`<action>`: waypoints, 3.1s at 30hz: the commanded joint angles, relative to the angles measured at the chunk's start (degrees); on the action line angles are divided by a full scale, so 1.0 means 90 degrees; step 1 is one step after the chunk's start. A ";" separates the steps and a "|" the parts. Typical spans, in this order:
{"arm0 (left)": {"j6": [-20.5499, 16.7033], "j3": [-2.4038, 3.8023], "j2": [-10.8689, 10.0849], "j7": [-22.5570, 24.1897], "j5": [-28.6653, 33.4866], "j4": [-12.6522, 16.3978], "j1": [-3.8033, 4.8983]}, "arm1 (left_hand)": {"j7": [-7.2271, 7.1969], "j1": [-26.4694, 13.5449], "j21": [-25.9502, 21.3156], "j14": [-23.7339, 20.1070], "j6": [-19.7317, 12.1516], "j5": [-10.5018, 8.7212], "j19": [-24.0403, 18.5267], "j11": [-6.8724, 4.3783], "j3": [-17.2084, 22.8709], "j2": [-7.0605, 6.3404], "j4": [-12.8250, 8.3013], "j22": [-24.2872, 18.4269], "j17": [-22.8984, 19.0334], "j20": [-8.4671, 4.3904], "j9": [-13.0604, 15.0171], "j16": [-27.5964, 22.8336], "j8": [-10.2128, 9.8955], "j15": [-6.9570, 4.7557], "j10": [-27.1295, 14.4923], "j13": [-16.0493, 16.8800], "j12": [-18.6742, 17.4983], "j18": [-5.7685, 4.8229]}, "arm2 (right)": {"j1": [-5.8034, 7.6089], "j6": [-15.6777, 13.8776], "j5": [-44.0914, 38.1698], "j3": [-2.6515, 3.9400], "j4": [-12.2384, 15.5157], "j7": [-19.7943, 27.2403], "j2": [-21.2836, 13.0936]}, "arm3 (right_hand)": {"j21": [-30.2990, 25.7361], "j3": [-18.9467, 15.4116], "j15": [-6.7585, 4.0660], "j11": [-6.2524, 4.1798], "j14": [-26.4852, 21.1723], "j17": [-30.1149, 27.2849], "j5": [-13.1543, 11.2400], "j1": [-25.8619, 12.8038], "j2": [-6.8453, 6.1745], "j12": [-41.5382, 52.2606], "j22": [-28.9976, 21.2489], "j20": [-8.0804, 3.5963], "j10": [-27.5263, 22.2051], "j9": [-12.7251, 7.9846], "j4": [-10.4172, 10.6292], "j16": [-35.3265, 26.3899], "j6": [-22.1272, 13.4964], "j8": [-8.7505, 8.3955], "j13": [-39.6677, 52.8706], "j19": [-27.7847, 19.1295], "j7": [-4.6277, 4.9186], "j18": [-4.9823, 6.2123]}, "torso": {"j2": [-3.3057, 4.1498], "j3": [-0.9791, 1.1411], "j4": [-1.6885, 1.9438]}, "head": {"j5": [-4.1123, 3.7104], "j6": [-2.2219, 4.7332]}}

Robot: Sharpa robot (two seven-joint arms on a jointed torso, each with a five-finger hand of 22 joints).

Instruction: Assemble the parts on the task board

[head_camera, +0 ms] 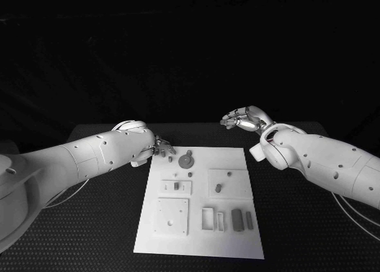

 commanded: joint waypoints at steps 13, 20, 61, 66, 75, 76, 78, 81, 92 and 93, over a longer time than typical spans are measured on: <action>0.0396 0.0000 0.0014 0.0155 0.0261 0.0050 -0.0040 | -0.0022 0.0150 0.0073 0.0014 0.0043 0.0138 -0.0086 0.0002 0.0020 0.0260 -0.0155 -0.0040 -0.0013 -0.0879 0.0023 0.0006 0.0059 0.0038 -0.0013 -0.0024 0.0002 0.0055 | -0.0002 0.0023 0.0004 0.0004 -0.0011 0.0039 0.0025 | -0.0042 -0.0032 0.0026 0.0011 -0.0033 -0.0014 0.0022 0.0069 0.0013 -0.0044 0.0023 -0.0009 0.0054 -0.0015 0.0009 -0.0042 -0.0047 0.0033 -0.0008 -0.0061 0.0103 -0.0120 | -0.0002 0.0007 0.0003 | -0.0015 0.0003; 0.0379 0.0000 0.0025 0.0171 0.0274 0.0062 -0.0096 | -0.0016 0.0295 0.0114 0.0012 0.0049 0.0300 -0.0099 0.0006 0.0063 0.0437 -0.0239 -0.0066 -0.0018 -0.0872 0.0022 0.0017 0.0063 0.0043 -0.0010 -0.0042 0.0014 0.0045 | -0.0002 0.0029 0.0004 0.0004 -0.0025 0.0038 0.0044 | -0.0045 -0.0032 0.0029 0.0013 -0.0037 -0.0017 0.0023 0.0069 0.0014 -0.0047 0.0029 -0.0009 0.0056 -0.0017 0.0010 -0.0044 -0.0049 0.0032 -0.0008 -0.0065 0.0105 -0.0124 | -0.0002 0.0007 -0.0003 | -0.0019 0.0000; 0.0055 0.0020 -0.0241 0.0440 0.1283 0.0144 -0.0093 | -0.0069 0.1180 0.0325 0.0011 0.0404 0.0402 -0.0197 -0.0037 0.0875 0.1163 -0.0074 -0.0278 -0.0083 -0.0848 0.0001 0.0063 0.0167 0.0026 0.0031 -0.0195 0.0019 -0.0022 | -0.0003 0.0109 0.0004 0.0004 -0.0071 0.0005 0.0065 | -0.0075 -0.0045 0.0050 0.0026 -0.0083 -0.0043 0.0027 0.0060 0.0015 -0.0088 0.0080 -0.0011 0.0049 -0.0035 0.0023 -0.0066 -0.0073 0.0025 -0.0010 -0.0113 0.0118 -0.0152 | -0.0006 0.0010 0.0000 | -0.0003 -0.0017; -0.0273 0.0031 -0.0630 0.0427 0.1441 0.0678 -0.0078 | -0.0077 0.1194 0.0341 0.0015 0.0428 0.0416 -0.0198 -0.0045 0.0900 0.1163 -0.0067 -0.0282 -0.0084 -0.0851 0.0002 0.0070 0.0176 0.0021 0.0035 -0.0198 0.0023 -0.0022 | -0.0003 0.0116 0.0004 0.0003 -0.0073 -0.0001 0.0032 | -0.0077 -0.0046 0.0051 0.0026 -0.0085 -0.0044 0.0028 0.0060 0.0014 -0.0090 0.0084 -0.0011 0.0048 -0.0036 0.0023 -0.0066 -0.0074 0.0025 -0.0010 -0.0115 0.0118 -0.0153 | -0.0009 0.0010 0.0006 | -0.0010 -0.0017; -0.0620 0.0025 -0.1518 0.0316 0.1461 0.1960 0.0029 | -0.0090 0.1168 0.0386 0.0023 0.0472 0.0646 -0.0207 -0.0058 0.0929 0.1186 -0.0060 -0.0299 -0.0089 -0.0858 0.0001 0.0085 0.0189 0.0009 0.0045 -0.0210 0.0030 -0.0028 | -0.0002 0.0115 0.0004 0.0003 -0.0092 -0.0012 -0.0025 | -0.0081 -0.0048 0.0051 0.0025 -0.0089 -0.0047 0.0030 0.0063 0.0010 -0.0096 0.0092 -0.0012 0.0047 -0.0038 0.0022 -0.0068 -0.0076 0.0025 -0.0010 -0.0121 0.0118 -0.0157 | -0.0011 0.0007 0.0023 | -0.0014 -0.0032; -0.0639 0.0024 -0.1609 0.0302 0.1450 0.2100 0.0035 | -0.0092 0.1168 0.0389 0.0025 0.0476 0.0651 -0.0207 -0.0059 0.0930 0.1186 -0.0062 -0.0301 -0.0089 -0.0859 0.0002 0.0086 0.0191 0.0008 0.0048 -0.0210 0.0031 -0.0028 | -0.0002 0.0117 0.0004 0.0003 -0.0092 -0.0013 -0.0028 | -0.0082 -0.0048 0.0051 0.0024 -0.0090 -0.0048 0.0031 0.0063 0.0008 -0.0098 0.0094 -0.0012 0.0046 -0.0038 0.0022 -0.0068 -0.0077 0.0025 -0.0010 -0.0123 0.0118 -0.0158 | -0.0009 0.0007 0.0025 | -0.0017 -0.0043; -0.0717 0.0017 -0.1768 0.0288 0.1405 0.2369 0.0038 | -0.0094 0.1167 0.0394 0.0028 0.0485 0.0659 -0.0207 -0.0061 0.0932 0.1185 -0.0065 -0.0302 -0.0089 -0.0861 0.0002 0.0089 0.0194 0.0007 0.0052 -0.0211 0.0033 -0.0028 | -0.0002 0.0119 0.0004 0.0003 -0.0092 -0.0016 -0.0029 | -0.0084 -0.0048 0.0051 0.0023 -0.0093 -0.0050 0.0032 0.0064 0.0007 -0.0100 0.0098 -0.0012 0.0046 -0.0039 0.0021 -0.0070 -0.0077 0.0025 -0.0010 -0.0125 0.0117 -0.0159 | -0.0008 0.0005 0.0028 | -0.0027 -0.0046; -0.0731 -0.0011 -0.1915 0.0277 0.1258 0.2668 0.0038 | -0.0097 0.1167 0.0400 0.0031 0.0493 0.0665 -0.0207 -0.0064 0.0934 0.1182 -0.0069 -0.0305 -0.0089 -0.0863 0.0003 0.0092 0.0198 0.0005 0.0057 -0.0213 0.0035 -0.0027 | -0.0002 0.0117 0.0004 0.0003 -0.0093 -0.0017 -0.0026 | -0.0085 -0.0048 0.0052 0.0023 -0.0094 -0.0051 0.0033 0.0065 0.0006 -0.0102 0.0100 -0.0012 0.0046 -0.0040 0.0021 -0.0070 -0.0078 0.0025 -0.0010 -0.0127 0.0117 -0.0161 | -0.0007 0.0003 0.0030 | -0.0014 -0.0059; -0.0897 -0.0217 -0.2221 0.0134 0.0592 0.3286 0.0029 | -0.0107 0.1171 0.0415 0.0043 0.0529 0.0683 -0.0207 -0.0073 0.0944 0.1157 -0.0082 -0.0314 -0.0090 -0.0868 0.0006 0.0101 0.0212 0.0000 0.0074 -0.0218 0.0039 -0.0025 | -0.0002 0.0118 0.0004 0.0003 -0.0092 -0.0019 -0.0054 | -0.0086 -0.0049 0.0052 0.0022 -0.0096 -0.0052 0.0034 0.0066 0.0005 -0.0105 0.0105 -0.0013 0.0046 -0.0041 0.0022 -0.0071 -0.0079 0.0025 -0.0010 -0.0129 0.0117 -0.0163 | -0.0007 -0.0013 0.0027 | 0.0017 -0.0123; -0.0902 -0.0234 -0.2225 0.0127 0.0522 0.3313 0.0028 | -0.0109 0.1174 0.0418 0.0046 0.0534 0.0689 -0.0206 -0.0075 0.0947 0.1152 -0.0085 -0.0315 -0.0090 -0.0870 0.0007 0.0103 0.0214 -0.0001 0.0078 -0.0219 0.0040 -0.0024 | -0.0002 0.0119 0.0004 0.0003 -0.0087 -0.0019 -0.0057 | -0.0086 -0.0049 0.0052 0.0022 -0.0097 -0.0053 0.0034 0.0066 0.0005 -0.0105 0.0106 -0.0013 0.0046 -0.0041 0.0022 -0.0071 -0.0079 0.0025 -0.0010 -0.0130 0.0117 -0.0163 | -0.0007 -0.0009 0.0027 | 0.0019 -0.0128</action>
